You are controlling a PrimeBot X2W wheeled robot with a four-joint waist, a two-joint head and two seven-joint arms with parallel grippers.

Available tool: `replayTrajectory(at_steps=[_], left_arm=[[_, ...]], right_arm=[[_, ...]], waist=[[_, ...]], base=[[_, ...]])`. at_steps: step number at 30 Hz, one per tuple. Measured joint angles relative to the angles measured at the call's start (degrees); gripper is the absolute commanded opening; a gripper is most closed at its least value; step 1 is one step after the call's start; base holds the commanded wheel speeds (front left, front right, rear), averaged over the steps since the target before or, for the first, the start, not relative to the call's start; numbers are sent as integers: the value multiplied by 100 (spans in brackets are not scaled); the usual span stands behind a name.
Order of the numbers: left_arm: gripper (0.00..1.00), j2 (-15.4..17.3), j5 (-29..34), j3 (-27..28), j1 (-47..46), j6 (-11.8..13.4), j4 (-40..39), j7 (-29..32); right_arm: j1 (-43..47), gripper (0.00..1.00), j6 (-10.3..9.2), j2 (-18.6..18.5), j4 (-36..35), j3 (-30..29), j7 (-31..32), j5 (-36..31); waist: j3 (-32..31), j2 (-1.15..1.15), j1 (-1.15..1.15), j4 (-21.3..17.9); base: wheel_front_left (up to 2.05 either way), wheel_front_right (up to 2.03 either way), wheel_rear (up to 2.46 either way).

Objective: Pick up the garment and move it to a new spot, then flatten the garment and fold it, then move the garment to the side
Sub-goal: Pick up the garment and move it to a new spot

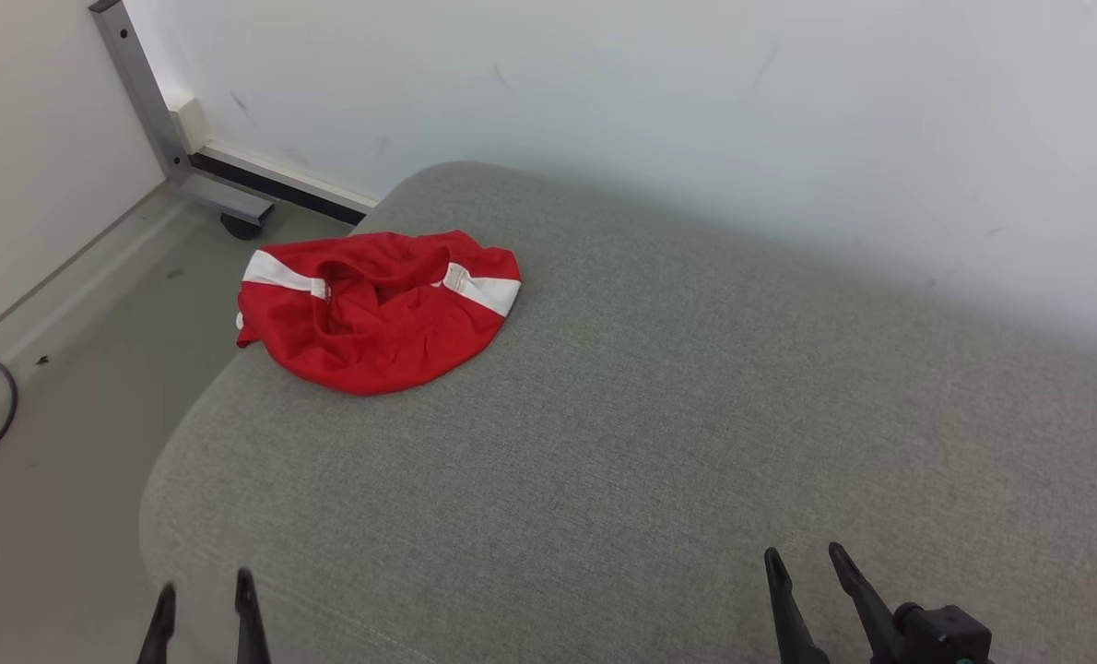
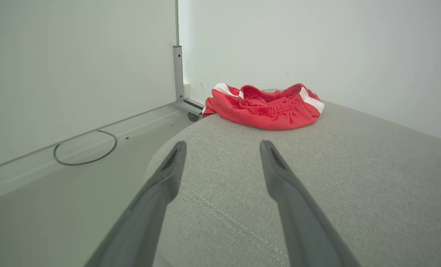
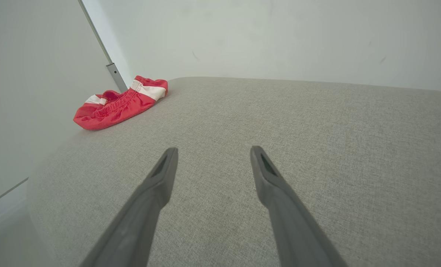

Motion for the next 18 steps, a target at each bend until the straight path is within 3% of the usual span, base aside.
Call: replayTrajectory(at_steps=[8, 18], left_arm=[[100, 97, -45, -25, -1777, -162, 1176, 43], [100, 595, -987, 293, -4234, -300, 3238, 1588]], right_arm=[[-122, 100, 0, 2, -413, 93, 356, -333], [-305, 100, 0, -318, -1280, 253, 967, -624]], waist=[[350, 0, 1, -122], [1083, 1, 2, -650]], base=[[0, 0, 0], [0, 0, 0]])
